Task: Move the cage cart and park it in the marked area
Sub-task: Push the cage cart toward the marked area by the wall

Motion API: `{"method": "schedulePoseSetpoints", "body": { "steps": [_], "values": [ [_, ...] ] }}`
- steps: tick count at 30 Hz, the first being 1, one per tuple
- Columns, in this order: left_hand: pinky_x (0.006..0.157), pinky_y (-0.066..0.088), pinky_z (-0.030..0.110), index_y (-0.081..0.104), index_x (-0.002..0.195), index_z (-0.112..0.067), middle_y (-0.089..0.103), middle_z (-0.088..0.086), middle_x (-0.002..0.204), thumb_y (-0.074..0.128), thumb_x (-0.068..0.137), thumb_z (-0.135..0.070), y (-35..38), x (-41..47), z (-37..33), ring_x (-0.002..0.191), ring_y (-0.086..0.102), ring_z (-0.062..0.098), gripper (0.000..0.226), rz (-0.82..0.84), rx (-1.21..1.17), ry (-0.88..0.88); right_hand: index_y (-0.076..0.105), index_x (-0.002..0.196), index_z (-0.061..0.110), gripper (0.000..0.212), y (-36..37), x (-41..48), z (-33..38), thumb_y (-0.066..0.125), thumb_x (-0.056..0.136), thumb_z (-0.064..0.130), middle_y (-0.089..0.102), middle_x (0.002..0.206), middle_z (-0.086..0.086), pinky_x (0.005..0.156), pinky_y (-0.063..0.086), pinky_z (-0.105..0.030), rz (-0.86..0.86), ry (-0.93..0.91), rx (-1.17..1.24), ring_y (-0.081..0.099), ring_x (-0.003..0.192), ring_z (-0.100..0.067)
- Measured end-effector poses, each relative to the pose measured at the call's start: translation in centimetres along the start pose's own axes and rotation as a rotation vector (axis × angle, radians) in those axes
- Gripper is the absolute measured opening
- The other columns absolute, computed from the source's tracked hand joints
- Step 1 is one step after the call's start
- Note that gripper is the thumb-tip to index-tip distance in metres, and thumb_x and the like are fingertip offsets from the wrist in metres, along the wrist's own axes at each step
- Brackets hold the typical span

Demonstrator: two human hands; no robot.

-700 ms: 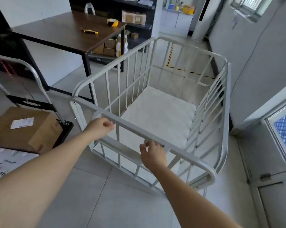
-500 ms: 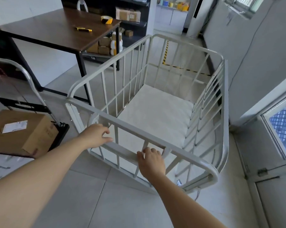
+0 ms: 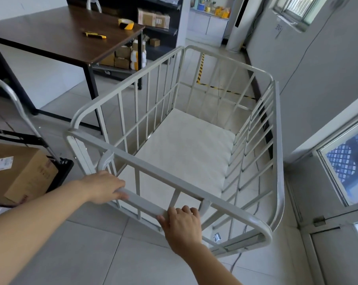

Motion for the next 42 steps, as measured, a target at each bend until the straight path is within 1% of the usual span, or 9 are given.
{"method": "schedulePoseSetpoints", "body": {
  "steps": [2,5,8,10,13,19,24,35,42],
  "values": [
    [0.092,0.043,0.040,0.038,0.077,-0.034,0.043,-0.017,0.078,0.027,0.084,-0.075,0.5,0.2,0.1,0.088,0.041,0.015,0.043,-0.025,0.065,0.013,0.051,0.059,0.025,0.066,-0.1,0.2,-0.1,0.007,0.095,0.060,0.055,0.048,0.005,0.062,0.048,-0.036,-0.037,0.031,-0.014,0.055,0.055,-0.019],
    [0.094,0.041,0.038,0.038,0.082,-0.031,0.040,-0.016,0.077,0.025,0.087,-0.072,0.1,0.5,-0.2,0.089,0.040,0.015,0.043,-0.054,0.116,0.020,0.051,0.058,0.025,0.066,-0.2,0.8,-0.6,0.008,0.095,0.059,0.053,0.045,0.006,0.060,0.049,-0.035,-0.039,0.028,-0.032,0.053,0.053,-0.018],
    [0.092,0.036,0.031,0.040,0.087,-0.027,0.047,-0.011,0.085,0.029,0.092,-0.065,-1.0,0.7,-1.5,0.090,0.043,0.015,0.040,-0.080,0.126,0.035,0.056,0.075,0.021,0.074,-0.5,1.3,-0.9,-0.004,0.089,0.063,0.064,0.066,0.001,0.079,0.044,-0.041,0.052,-0.031,-0.004,0.057,0.073,-0.024],
    [0.090,0.034,0.030,0.039,0.087,-0.026,0.049,-0.010,0.087,0.029,0.093,-0.062,-1.7,1.2,-2.3,0.089,0.044,0.014,0.038,-0.106,0.128,0.057,0.056,0.092,0.019,0.082,-0.9,1.7,-1.3,-0.012,0.079,0.064,0.067,0.087,-0.004,0.090,0.034,-0.042,0.012,-0.110,-0.001,0.054,0.092,-0.027],
    [0.093,0.035,0.032,0.038,0.087,-0.026,0.048,-0.009,0.088,0.029,0.094,-0.061,-2.3,1.9,-2.9,0.089,0.043,0.015,0.037,-0.103,0.128,0.050,0.055,0.099,0.018,0.090,-1.4,2.3,-2.4,-0.017,0.072,0.065,0.066,0.097,-0.005,0.094,0.030,-0.041,-0.004,-0.131,0.005,0.051,0.100,-0.028],
    [0.096,0.034,0.033,0.039,0.091,-0.024,0.058,-0.001,0.105,0.027,0.095,-0.061,-3.3,3.9,-3.6,0.105,0.048,0.022,0.039,-0.083,0.125,0.041,0.054,0.100,0.018,0.090,-1.7,4.1,-4.4,-0.017,0.072,0.066,0.066,0.098,-0.004,0.093,0.030,-0.041,0.013,-0.118,0.006,0.051,0.100,-0.027],
    [0.095,0.032,0.032,0.044,0.097,-0.020,0.057,0.000,0.103,0.027,0.096,-0.058,-4.6,6.0,-4.6,0.108,0.049,0.023,0.041,-0.104,0.130,0.050,0.053,0.097,0.019,0.093,-2.1,5.9,-6.6,-0.022,0.070,0.067,0.066,0.096,-0.003,0.093,0.031,-0.041,-0.008,-0.131,0.005,0.051,0.098,-0.027],
    [0.097,0.032,0.034,0.038,0.089,-0.022,0.059,0.002,0.104,0.025,0.096,-0.058,-8.4,12.3,-7.3,0.102,0.052,0.023,0.038,-0.141,0.086,0.058,0.047,0.090,0.023,0.080,-3.2,11.6,-12.9,-0.018,0.073,0.067,0.066,0.094,-0.001,0.091,0.030,-0.040,-0.013,-0.165,0.002,0.050,0.098,-0.026],
    [0.097,0.033,0.035,0.039,0.087,-0.022,0.048,-0.006,0.088,0.025,0.096,-0.058,-11.4,17.0,-8.9,0.085,0.042,0.017,0.039,-0.140,0.062,0.033,0.051,0.093,0.021,0.082,-4.2,16.0,-17.3,-0.015,0.076,0.067,0.067,0.093,0.000,0.091,0.030,-0.040,0.021,-0.156,-0.023,0.050,0.097,-0.025]
  ]
}}
Point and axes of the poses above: each hand's wrist, its own x-axis towards the middle knuckle, its own y-axis out of the palm, z = x × y, the point moved 5 cm from there along x, towards the middle knuckle
